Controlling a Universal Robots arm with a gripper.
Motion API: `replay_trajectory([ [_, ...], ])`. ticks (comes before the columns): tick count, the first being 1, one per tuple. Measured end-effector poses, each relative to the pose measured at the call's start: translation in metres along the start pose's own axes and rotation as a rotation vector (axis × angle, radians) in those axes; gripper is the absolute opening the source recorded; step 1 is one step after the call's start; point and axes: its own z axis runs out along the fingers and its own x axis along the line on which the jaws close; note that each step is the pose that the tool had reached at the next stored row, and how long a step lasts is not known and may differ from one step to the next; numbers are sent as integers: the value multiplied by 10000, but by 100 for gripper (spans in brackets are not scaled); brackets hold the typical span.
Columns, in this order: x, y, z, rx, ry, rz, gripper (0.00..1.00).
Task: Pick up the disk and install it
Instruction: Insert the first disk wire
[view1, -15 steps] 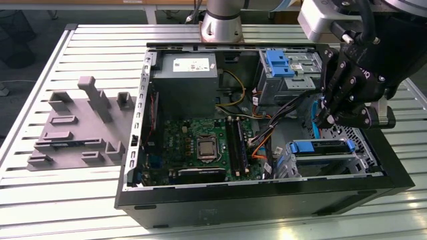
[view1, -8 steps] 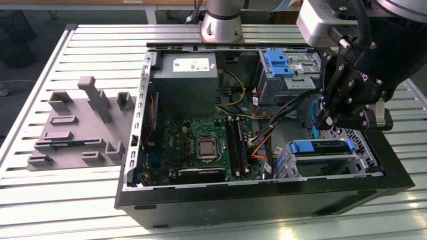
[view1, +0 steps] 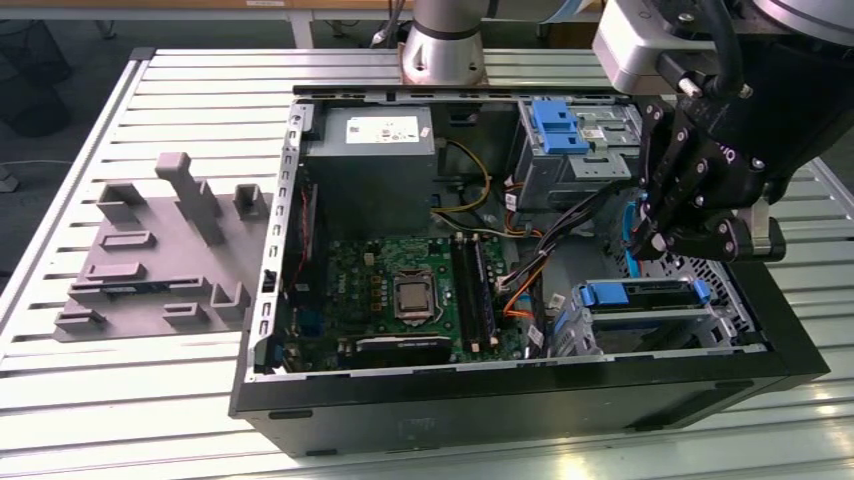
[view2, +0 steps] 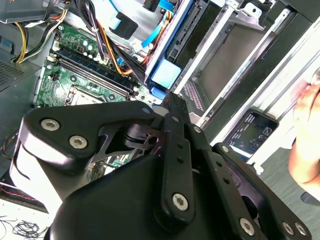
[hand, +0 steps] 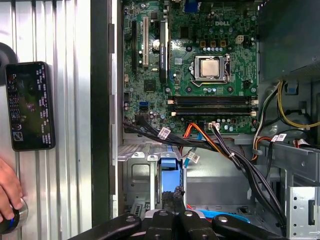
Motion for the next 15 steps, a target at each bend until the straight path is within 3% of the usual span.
replay_trajectory([
  [4,-3,-29,2,0,-2,-1,11],
  [9,-32,-185,17,-2,1,-1,11],
  [15,-35,-194,24,-2,0,0,11],
])
